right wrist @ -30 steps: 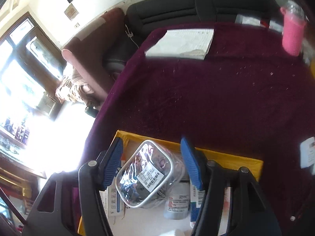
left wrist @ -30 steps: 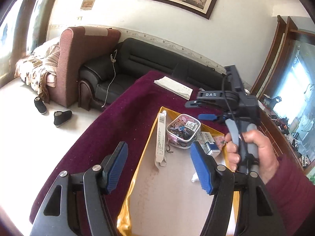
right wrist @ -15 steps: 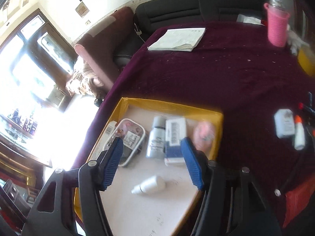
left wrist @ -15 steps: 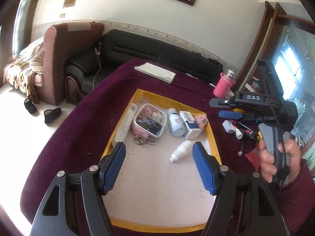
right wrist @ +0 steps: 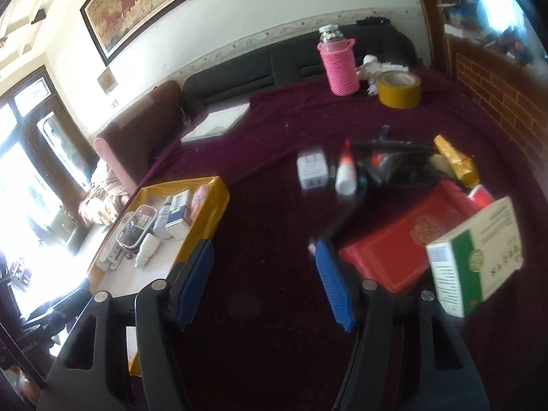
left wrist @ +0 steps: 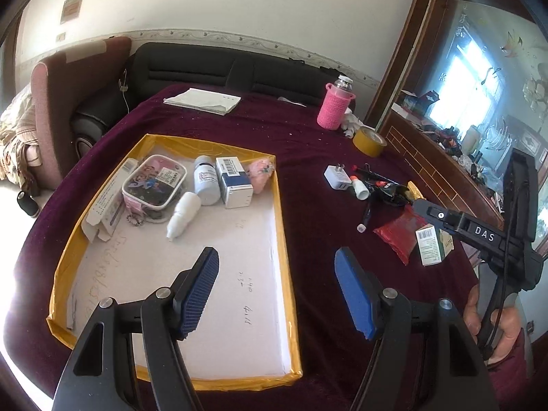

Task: Organize objects
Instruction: 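Withdraw both grippers from the tray toward the cluttered items, then grasp the white charger plug with the left gripper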

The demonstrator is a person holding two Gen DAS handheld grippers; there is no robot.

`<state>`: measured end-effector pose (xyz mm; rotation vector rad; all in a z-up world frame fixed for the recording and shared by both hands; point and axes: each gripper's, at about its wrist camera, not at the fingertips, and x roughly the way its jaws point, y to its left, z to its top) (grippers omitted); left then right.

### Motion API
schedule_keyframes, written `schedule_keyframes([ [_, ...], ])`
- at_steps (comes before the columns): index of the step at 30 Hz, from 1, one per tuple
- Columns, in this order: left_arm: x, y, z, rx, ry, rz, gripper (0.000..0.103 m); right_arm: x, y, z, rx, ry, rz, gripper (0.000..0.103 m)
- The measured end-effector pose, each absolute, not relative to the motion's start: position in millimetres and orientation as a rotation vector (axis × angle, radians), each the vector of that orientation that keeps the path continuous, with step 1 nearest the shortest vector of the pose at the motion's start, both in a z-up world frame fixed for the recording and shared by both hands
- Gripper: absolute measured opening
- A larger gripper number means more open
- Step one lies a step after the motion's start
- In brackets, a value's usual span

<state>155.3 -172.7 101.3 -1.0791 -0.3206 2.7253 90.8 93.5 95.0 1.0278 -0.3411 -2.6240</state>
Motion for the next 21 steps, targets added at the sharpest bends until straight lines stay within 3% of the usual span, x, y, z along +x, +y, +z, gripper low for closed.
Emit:
schedule_keyframes([
  [10, 150, -134, 105, -1.058, -0.333, 2.809, 0.064, 125, 163, 117, 0.870, -0.353, -2.849, 0.071],
  [16, 152, -117, 90, -1.074, -0.229, 2.866, 0.064, 123, 195, 103, 0.896, -0.497, -2.852, 0.071],
  [21, 146, -112, 87, -1.102, -0.256, 2.753, 0.064, 117, 220, 94, 0.923, -0.638, -2.852, 0.071],
])
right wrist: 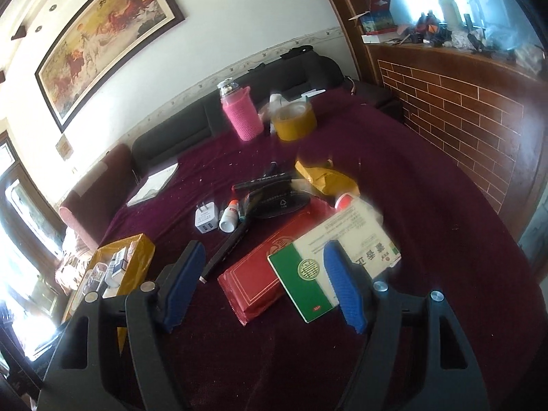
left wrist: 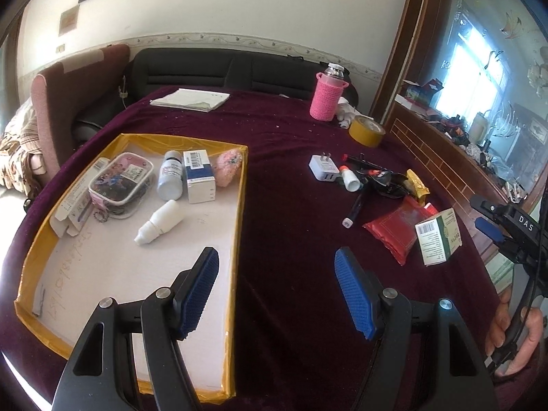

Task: Organize objects
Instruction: 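Grasp the white charger plug with the left gripper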

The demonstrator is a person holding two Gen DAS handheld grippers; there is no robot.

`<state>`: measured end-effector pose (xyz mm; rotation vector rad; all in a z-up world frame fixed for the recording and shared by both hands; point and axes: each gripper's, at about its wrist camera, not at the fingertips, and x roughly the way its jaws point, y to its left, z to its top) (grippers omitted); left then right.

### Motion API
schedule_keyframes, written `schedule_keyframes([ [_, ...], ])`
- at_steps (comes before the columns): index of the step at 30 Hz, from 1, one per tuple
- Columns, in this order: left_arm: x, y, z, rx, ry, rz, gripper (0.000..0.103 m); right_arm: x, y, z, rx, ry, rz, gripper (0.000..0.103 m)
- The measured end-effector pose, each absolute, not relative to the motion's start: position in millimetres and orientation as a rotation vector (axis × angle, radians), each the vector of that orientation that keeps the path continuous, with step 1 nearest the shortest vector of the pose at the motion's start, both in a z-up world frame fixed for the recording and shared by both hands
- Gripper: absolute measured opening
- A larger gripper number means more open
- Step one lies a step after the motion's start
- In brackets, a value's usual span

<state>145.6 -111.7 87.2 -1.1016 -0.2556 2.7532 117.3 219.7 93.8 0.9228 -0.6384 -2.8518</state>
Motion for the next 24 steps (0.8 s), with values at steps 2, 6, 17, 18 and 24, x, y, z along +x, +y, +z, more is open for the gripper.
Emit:
schedule_keyframes([
  [2, 137, -107, 84, -1.145, -0.240, 2.705, 0.064, 117, 228, 96, 0.897, -0.661, -2.875, 0.071],
  [6, 110, -100, 84, -1.217, -0.291, 2.608, 0.064, 103, 247, 101, 0.860, -0.678, -2.940, 0.071],
  [17, 0, -34, 89, -1.236, -0.112, 2.626, 0.064, 32, 316, 81, 0.761, -1.065, -2.849, 0.071],
  [18, -15, -28, 85, -1.233, -0.124, 2.632, 0.064, 32, 318, 78, 0.756, -1.078, -2.841, 0.071],
  [24, -79, -10, 51, -1.300, -0.268, 2.653, 0.064, 27, 331, 55, 0.829, -1.177, -2.756, 0.071],
])
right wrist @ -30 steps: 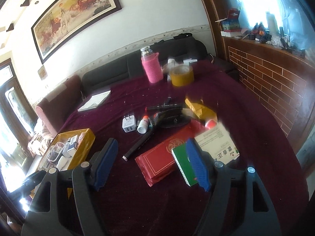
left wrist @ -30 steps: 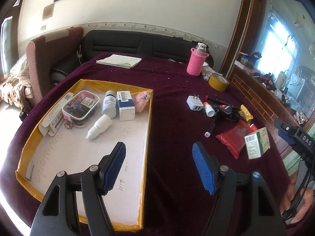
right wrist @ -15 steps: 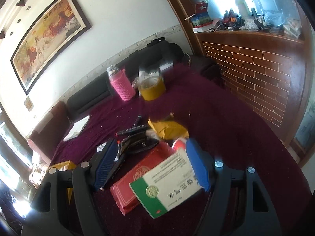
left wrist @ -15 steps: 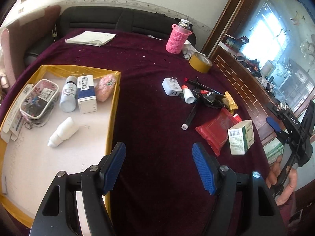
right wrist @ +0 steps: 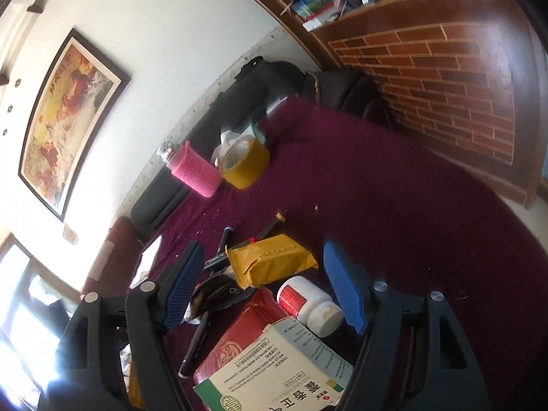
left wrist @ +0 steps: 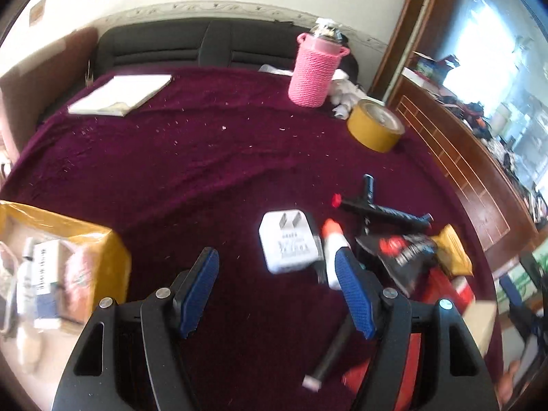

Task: Organize objects
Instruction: 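Grasp the white charger plug with the left gripper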

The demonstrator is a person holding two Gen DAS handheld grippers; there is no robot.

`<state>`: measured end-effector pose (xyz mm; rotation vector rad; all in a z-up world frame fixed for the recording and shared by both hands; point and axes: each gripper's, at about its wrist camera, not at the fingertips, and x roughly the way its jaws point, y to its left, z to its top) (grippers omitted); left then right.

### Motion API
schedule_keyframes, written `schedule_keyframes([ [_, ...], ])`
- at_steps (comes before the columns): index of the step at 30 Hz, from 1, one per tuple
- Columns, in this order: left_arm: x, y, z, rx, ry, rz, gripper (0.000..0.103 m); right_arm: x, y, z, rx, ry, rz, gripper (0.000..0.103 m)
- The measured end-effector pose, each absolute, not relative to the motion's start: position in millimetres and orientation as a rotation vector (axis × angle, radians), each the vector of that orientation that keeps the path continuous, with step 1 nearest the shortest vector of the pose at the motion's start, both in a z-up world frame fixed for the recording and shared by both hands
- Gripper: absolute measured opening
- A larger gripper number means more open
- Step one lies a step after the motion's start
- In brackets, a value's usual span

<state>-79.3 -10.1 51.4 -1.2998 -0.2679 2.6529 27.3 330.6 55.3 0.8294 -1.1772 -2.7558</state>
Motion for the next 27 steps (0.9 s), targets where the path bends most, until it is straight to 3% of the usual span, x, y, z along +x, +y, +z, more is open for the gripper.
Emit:
schedule_keyframes([
  [6, -113, 6, 22, -1.404, -0.259, 2.633, 0.064, 24, 332, 46, 0.884, -1.200, -2.712, 0.071],
  [8, -112, 8, 19, -1.395, -0.251, 2.631, 0.055, 23, 332, 43, 0.900, -1.218, -2.701, 0.071],
  [9, -110, 9, 19, -1.379, -0.268, 2.604, 0.039, 22, 333, 42, 0.908, -1.221, -2.698, 0.071],
  [14, -103, 9, 26, -1.332, -0.221, 2.617, 0.035, 21, 329, 41, 0.926, -1.216, -2.685, 0.071],
  [17, -103, 7, 26, -1.296, -0.222, 2.635, 0.036, 20, 325, 41, 0.938, -1.186, -2.698, 0.071],
  [19, -108, 8, 20, -1.308, -0.241, 2.642, 0.054, 19, 320, 42, 0.941, -1.157, -2.716, 0.071],
  [22, -106, 16, 13, -1.312, -0.175, 2.647, 0.054, 20, 316, 43, 0.948, -1.114, -2.740, 0.071],
  [23, -106, 18, 15, -1.298, -0.156, 2.644, 0.047, 19, 315, 44, 0.947, -1.104, -2.753, 0.071],
  [24, -106, 18, 16, -1.305, -0.168, 2.607, 0.025, 20, 314, 45, 0.947, -1.090, -2.768, 0.071],
  [25, -105, 17, 19, -1.324, -0.181, 2.584, 0.020, 20, 314, 46, 0.943, -1.075, -2.786, 0.071],
  [27, -97, 14, 30, -1.292, -0.166, 2.583, 0.020, 21, 312, 48, 0.934, -1.035, -2.831, 0.071],
])
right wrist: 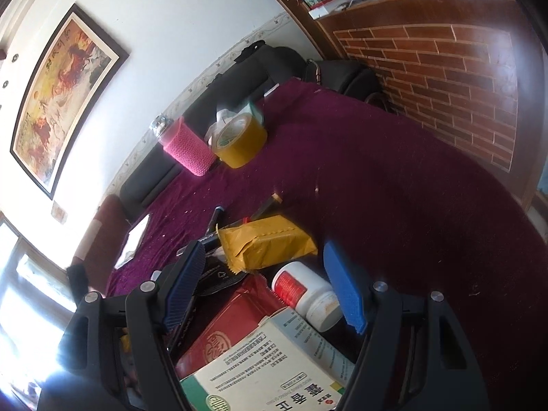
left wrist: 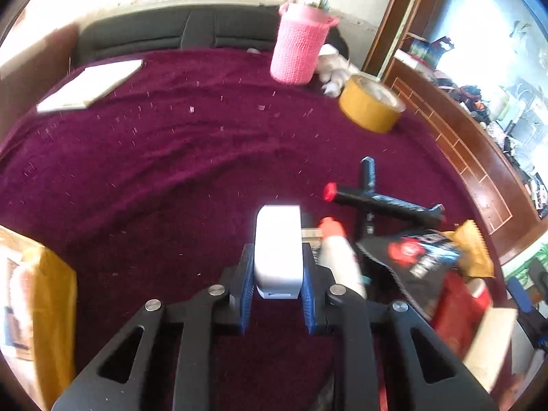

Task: Organize objects
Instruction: 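Grasp the white charger plug with the left gripper, then carry the charger toward the tray with left while right grasps the orange-capped white bottle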

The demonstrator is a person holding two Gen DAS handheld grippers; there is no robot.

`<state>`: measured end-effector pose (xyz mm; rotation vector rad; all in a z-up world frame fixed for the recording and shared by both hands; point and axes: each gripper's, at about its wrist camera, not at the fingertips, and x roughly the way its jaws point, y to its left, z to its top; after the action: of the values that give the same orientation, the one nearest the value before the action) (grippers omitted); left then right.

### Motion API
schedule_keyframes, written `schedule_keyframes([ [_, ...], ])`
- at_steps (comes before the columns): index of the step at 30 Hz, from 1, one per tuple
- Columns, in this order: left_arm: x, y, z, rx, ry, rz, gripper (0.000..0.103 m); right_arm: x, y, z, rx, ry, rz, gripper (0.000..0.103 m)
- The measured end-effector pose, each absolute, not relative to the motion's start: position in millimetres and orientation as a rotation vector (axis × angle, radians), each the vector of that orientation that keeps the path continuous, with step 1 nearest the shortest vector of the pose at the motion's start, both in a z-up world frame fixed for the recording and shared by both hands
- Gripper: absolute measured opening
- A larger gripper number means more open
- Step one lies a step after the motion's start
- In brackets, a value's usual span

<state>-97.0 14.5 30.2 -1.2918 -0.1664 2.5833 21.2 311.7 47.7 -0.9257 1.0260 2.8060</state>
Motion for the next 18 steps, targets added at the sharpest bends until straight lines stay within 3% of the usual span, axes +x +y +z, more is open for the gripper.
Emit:
schedule_keyframes([
  [12, 39, -89, 107, -1.032, -0.266, 2.656, 0.020, 26, 290, 63, -0.843, 0.754, 2.803, 0.071],
  [18, 101, -141, 114, -0.924, -0.262, 2.690, 0.020, 22, 237, 104, -1.069, 0.715, 2.959, 0.071],
])
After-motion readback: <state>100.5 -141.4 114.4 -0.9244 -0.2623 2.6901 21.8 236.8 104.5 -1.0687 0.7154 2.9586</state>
